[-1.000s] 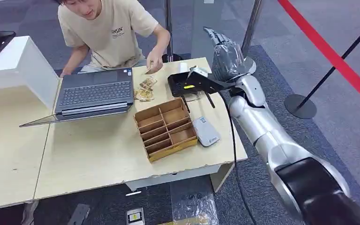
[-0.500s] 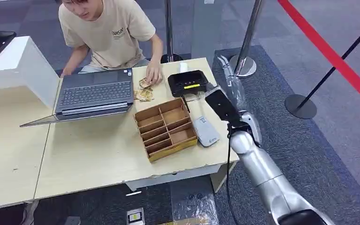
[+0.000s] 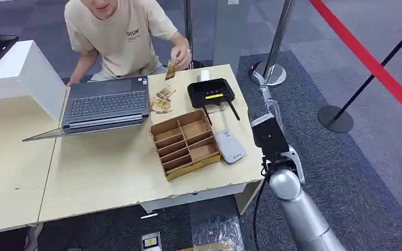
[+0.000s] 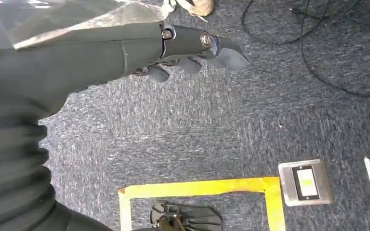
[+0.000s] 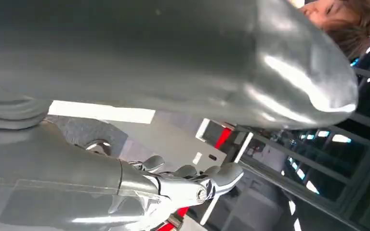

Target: Pass the card to the sensor for recognition and then transmit it.

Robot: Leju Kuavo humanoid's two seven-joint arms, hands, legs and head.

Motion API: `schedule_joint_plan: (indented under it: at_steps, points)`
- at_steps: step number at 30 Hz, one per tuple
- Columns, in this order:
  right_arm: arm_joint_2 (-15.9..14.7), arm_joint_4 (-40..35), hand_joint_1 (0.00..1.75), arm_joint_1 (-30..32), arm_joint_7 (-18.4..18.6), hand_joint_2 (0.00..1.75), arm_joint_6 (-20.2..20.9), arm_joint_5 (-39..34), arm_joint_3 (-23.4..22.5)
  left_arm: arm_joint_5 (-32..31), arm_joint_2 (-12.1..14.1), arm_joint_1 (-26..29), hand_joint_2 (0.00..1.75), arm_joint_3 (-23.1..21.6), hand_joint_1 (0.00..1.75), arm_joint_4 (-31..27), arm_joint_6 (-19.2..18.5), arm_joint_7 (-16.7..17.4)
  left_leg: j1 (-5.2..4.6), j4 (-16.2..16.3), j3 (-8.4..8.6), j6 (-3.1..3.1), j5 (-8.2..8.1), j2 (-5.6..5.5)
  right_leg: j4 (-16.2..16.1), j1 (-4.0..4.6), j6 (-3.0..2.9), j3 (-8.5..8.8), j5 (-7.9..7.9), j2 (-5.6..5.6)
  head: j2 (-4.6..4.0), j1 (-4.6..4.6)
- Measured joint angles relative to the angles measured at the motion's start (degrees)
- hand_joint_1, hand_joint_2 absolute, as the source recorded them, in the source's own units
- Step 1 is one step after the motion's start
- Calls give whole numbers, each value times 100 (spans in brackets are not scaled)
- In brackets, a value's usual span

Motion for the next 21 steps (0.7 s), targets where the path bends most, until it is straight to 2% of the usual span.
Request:
schedule_joint_plan:
  at_steps: [9, 13, 18, 21]
  points:
    - [-70, -397, 0, 159, 0, 0, -5, -116, -81, 50, 0, 20, 175, 79, 0, 0, 39, -66, 0, 0, 0, 0, 0, 2, 0, 0, 0, 0, 0, 0, 0, 0]
    - [-118, -432, 0, 150, 80, 0, 133, -86, -103, 65, -2, 34, 175, 107, 0, 0, 59, -66, 0, 0, -1, 0, 0, 2, 0, 0, 0, 0, 0, 0, 0, 0]
    - [-254, -382, 0, 115, 361, 0, 186, 418, -116, 92, -20, 53, 175, 111, 0, 0, 107, -66, 0, 0, -2, 1, -1, 1, -1, 0, 0, 0, 0, 0, 0, 0]
    - [-332, -299, 0, 126, 463, 0, 0, 1265, -112, 118, -44, 54, 175, 116, 0, 0, 146, -37, 0, 0, -3, 2, -1, 1, -2, -1, 0, 0, 0, 0, 0, 0]
